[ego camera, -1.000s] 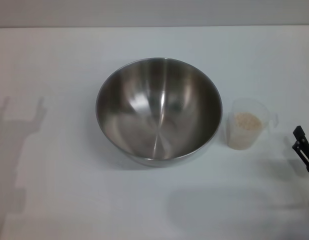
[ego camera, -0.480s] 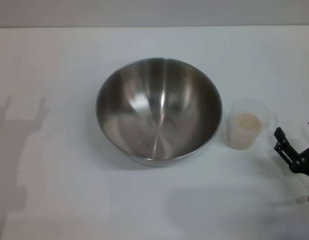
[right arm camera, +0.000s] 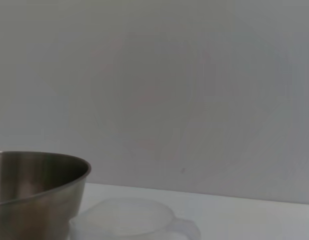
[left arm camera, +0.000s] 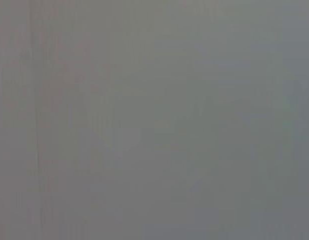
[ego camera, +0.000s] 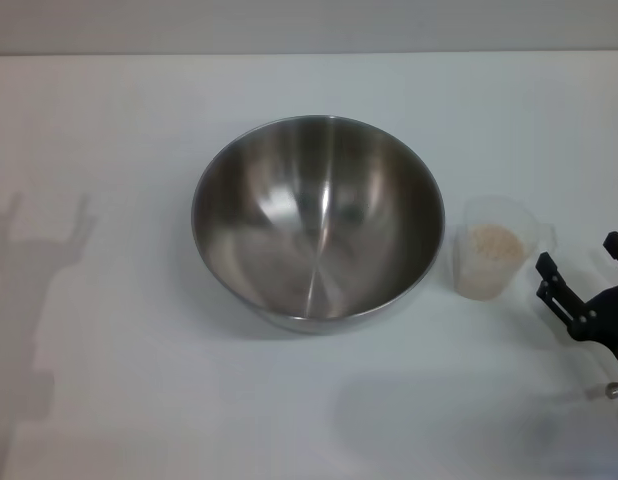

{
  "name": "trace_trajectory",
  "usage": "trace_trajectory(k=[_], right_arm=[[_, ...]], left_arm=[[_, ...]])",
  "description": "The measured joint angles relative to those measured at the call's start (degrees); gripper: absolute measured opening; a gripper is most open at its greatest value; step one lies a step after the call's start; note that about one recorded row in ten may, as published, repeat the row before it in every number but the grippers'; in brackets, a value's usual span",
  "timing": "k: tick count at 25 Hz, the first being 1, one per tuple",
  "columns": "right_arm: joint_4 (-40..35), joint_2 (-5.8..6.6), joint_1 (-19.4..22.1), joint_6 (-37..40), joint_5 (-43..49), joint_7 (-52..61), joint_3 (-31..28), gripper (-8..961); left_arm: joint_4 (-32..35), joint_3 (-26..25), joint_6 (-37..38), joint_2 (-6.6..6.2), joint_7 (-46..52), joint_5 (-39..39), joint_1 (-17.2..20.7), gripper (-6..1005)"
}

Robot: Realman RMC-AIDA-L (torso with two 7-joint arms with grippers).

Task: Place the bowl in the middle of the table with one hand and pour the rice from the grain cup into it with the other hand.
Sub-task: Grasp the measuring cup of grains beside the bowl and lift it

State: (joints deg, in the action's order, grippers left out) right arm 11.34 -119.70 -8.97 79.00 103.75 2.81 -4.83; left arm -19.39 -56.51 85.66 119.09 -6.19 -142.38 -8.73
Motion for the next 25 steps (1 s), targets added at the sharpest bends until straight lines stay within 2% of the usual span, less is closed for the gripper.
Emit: trace_trajectory(k=[25], right_arm=[[0.00, 0.00, -2.26, -2.15, -0.41, 0.53, -1.23, 838]], left_arm=[[0.80, 0.00, 0.03, 0.00, 0.04, 0.09, 0.91, 863]])
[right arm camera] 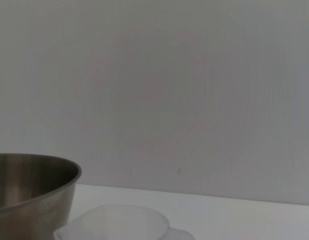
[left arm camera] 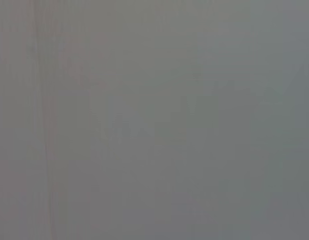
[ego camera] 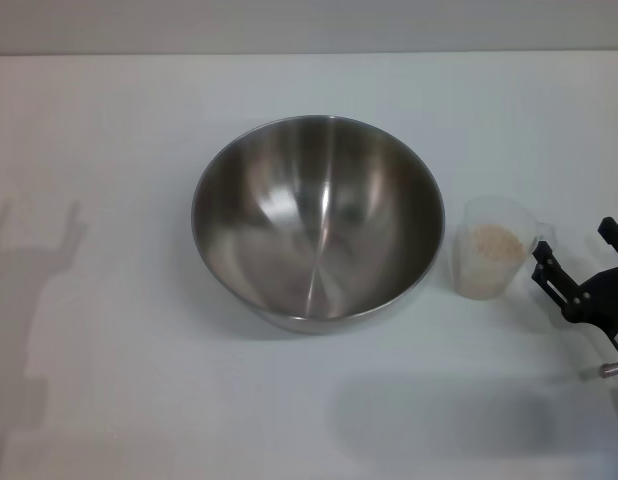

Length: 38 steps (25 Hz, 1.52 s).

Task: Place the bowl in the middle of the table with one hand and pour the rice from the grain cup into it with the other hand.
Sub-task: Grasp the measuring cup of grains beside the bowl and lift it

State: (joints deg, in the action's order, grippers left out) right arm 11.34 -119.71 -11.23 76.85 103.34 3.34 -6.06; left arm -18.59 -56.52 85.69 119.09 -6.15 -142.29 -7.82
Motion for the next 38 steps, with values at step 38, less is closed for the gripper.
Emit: trace_trajectory(k=[38], right_arm=[[0.00, 0.09, -0.67, 0.03, 0.02, 0.00, -0.88, 834]], left_arm=[[0.07, 0.09, -1.51, 0.00, 0.00, 0.08, 0.00, 863]])
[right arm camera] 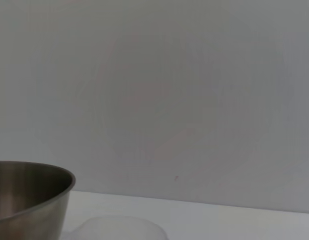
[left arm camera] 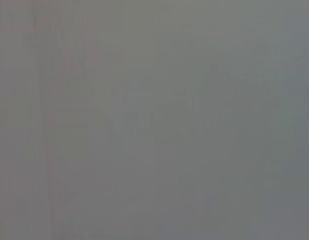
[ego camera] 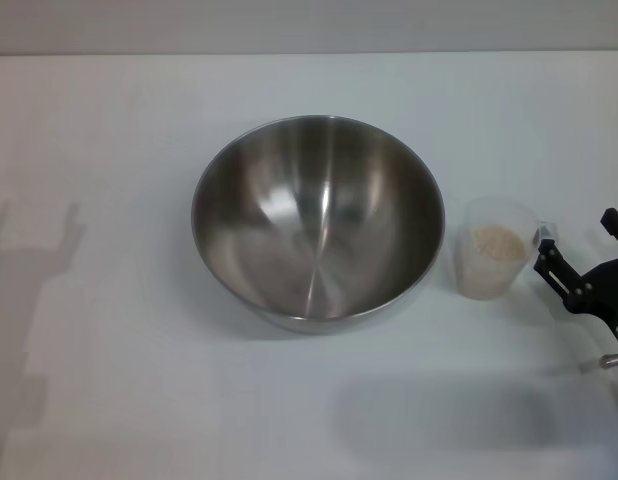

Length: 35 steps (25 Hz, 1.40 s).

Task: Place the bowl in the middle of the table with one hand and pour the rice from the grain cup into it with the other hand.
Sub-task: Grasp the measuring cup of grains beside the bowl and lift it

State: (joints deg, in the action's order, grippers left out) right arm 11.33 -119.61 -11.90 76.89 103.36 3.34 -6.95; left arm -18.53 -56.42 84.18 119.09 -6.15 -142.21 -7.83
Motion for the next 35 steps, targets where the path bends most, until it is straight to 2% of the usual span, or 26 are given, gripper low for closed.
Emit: trace_trajectory(k=[15, 22, 27, 30, 35], right_arm=[[0.34, -0.16, -0.16, -0.16, 0.00, 0.00, -1.99, 829], [0.71, -0.19, -0.47, -0.17, 0.00, -0.11, -1.99, 693], [0.71, -0.20, -0.56, -0.16, 0.00, -0.30, -1.75, 470], [0.71, -0.21, -0.60, -0.17, 0.00, -0.32, -1.87, 217], [0.71, -0.19, -0.59, -0.16, 0.00, -0.37, -1.92, 137]], left_arm=[[0.61, 0.00, 0.02, 0.00, 0.00, 0.00, 0.13, 863], [0.61, 0.00, 0.02, 0.00, 0.00, 0.00, 0.27, 863], [0.60, 0.00, 0.02, 0.00, 0.00, 0.00, 0.31, 863], [0.60, 0.00, 0.02, 0.00, 0.00, 0.00, 0.31, 863], [0.60, 0.00, 0.02, 0.00, 0.00, 0.00, 0.28, 863]])
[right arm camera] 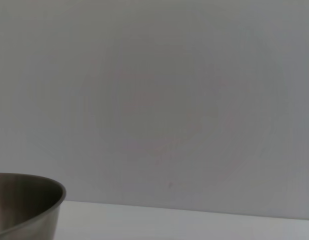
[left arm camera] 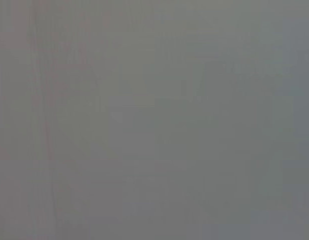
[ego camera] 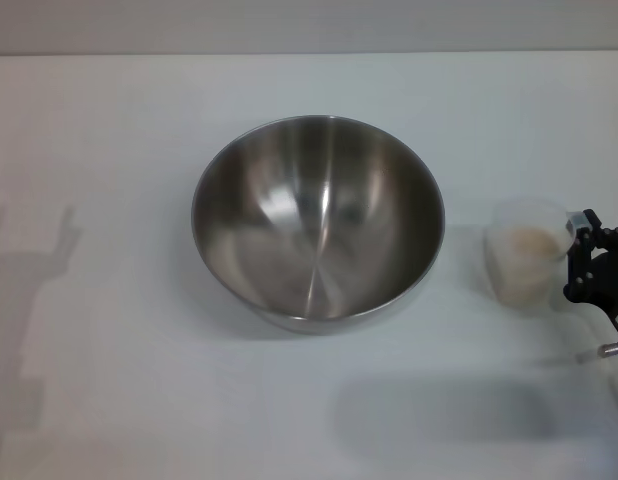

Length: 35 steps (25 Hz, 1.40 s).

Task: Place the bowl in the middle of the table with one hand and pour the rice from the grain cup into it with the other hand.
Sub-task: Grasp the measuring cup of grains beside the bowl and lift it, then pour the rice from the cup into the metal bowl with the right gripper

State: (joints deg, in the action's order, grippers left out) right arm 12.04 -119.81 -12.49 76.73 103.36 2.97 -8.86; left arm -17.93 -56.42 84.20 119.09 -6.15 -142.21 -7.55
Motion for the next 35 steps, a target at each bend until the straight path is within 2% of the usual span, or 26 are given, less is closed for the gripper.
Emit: trace_trajectory(k=[6, 14, 20, 24, 25, 28, 31, 32, 35], right_arm=[[0.00, 0.09, 0.20, 1.37, 0.00, -0.04, -0.09, 40], [-0.18, 0.25, 0.48, 7.69, 0.00, -0.07, -0.18, 20], [-0.94, 0.42, -1.46, 15.57, 0.00, -0.15, -2.51, 20], [-1.76, 0.45, -5.17, 18.55, 0.00, -0.22, -4.03, 21], [-2.63, 0.43, -7.83, 18.73, 0.00, -0.70, -4.35, 21], [-2.98, 0.36, -9.80, 18.42, 0.00, -2.87, -4.52, 21], [-2.01, 0.32, -12.62, 17.87, 0.32, -10.51, -4.31, 21], [-1.04, 0.35, -14.21, 17.15, 0.81, -16.33, -4.11, 21], [-0.47, 0.36, -15.49, 16.17, 1.67, -20.99, -4.05, 20]], left_arm=[[-0.04, 0.31, 0.00, 0.00, 0.00, 0.00, -0.08, 863], [-0.09, 0.80, 0.00, 0.00, 0.00, 0.00, -0.09, 863], [-0.13, 1.18, -0.68, 0.00, 0.00, -0.01, -0.01, 863], [-0.12, 1.90, -1.69, 0.00, 0.00, 0.01, -0.01, 863], [-0.10, 2.75, -2.08, 0.00, 0.00, 0.02, -0.01, 863], [-0.07, 3.51, -2.23, 0.00, 0.02, 0.01, 0.02, 863], [-0.10, 5.09, -2.31, 0.00, 1.18, -0.01, 0.23, 863], [-0.10, 5.34, -2.31, 0.00, 2.53, 0.00, 0.24, 863], [-0.07, 5.36, -2.32, 0.00, 3.54, 0.00, 0.28, 863]])
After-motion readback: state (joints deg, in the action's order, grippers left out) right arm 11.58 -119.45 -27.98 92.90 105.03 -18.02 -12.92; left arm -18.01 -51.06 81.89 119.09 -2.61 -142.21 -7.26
